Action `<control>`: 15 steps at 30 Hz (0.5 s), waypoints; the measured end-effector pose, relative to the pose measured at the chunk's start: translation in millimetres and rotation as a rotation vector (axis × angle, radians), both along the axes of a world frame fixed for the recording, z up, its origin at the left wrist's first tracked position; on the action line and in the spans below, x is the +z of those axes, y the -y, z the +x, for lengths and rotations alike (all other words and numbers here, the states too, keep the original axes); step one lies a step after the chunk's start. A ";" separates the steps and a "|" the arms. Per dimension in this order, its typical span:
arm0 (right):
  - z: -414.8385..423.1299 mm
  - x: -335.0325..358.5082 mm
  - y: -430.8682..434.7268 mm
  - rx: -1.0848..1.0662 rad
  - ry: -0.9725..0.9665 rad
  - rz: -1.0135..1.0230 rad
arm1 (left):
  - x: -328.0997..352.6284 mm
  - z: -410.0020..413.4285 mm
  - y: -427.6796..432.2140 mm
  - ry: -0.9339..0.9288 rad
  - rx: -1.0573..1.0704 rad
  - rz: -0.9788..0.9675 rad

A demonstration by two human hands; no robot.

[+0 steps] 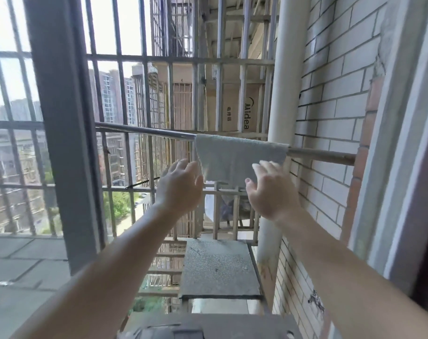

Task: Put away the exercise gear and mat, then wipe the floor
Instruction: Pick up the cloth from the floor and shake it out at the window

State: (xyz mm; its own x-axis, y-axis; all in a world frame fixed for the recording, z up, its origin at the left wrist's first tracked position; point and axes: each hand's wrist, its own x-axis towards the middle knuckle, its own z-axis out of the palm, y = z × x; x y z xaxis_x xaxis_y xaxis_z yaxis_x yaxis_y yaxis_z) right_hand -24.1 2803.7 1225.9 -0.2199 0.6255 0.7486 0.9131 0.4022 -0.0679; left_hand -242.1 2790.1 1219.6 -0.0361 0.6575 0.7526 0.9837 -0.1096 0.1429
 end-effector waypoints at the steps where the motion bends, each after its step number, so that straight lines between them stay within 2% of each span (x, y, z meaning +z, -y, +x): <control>1: -1.0 -7.2 6.5 -0.005 0.000 -0.015 | -5.6 -1.8 6.9 -0.004 0.001 -0.010; 9: -5.7 -65.1 57.0 -0.057 -0.047 -0.106 | -60.3 -17.5 57.7 0.015 -0.015 -0.184; 15: -8.9 -98.2 96.2 -0.063 -0.062 -0.172 | -99.1 -18.3 96.4 0.070 -0.054 -0.244</control>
State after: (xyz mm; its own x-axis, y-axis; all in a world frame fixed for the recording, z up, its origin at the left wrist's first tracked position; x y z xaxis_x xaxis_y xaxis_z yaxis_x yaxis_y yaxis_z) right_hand -33.1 2707.5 1127.6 -0.1328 0.7568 0.6400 0.9281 0.3215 -0.1876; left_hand -260.4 2693.7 1120.5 -0.0425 0.8216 0.5685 0.9642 -0.1154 0.2389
